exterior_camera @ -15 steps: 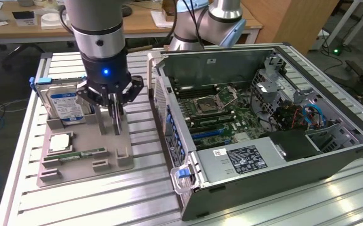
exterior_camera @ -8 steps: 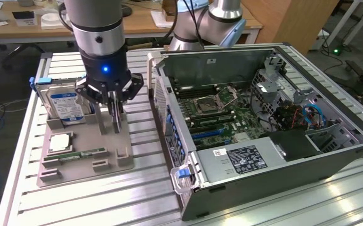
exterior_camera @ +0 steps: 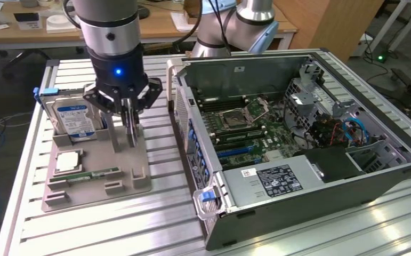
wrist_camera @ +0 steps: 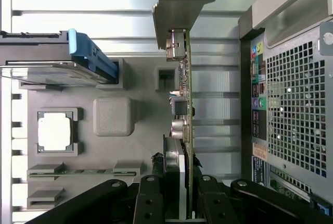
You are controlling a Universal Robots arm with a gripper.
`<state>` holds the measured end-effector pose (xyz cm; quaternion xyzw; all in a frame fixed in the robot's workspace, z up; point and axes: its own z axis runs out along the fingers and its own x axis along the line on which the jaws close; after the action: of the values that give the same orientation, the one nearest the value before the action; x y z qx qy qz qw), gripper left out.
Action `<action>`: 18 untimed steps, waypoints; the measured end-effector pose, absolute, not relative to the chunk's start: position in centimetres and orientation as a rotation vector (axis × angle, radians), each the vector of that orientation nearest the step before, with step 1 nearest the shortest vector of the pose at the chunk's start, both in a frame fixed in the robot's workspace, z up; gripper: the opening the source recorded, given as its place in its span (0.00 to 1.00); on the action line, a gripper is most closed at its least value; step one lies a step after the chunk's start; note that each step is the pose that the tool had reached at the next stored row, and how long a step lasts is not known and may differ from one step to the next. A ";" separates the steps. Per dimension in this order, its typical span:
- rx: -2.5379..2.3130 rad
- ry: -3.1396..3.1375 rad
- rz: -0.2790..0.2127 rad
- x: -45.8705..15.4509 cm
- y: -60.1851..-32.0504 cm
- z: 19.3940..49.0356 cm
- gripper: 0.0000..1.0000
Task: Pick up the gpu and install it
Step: 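Pick up the gpu and move the gpu toward the slot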
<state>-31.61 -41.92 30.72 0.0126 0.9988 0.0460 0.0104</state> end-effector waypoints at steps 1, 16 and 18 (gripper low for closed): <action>0.040 3.117 0.144 -31.6 -41.9 30.9 0.28; 0.039 3.117 0.149 -31.6 -41.9 33.0 0.28; 0.039 3.117 0.151 -31.6 -41.9 33.3 0.28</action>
<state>-31.61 -41.92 33.32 0.0127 0.9987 0.0483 0.0103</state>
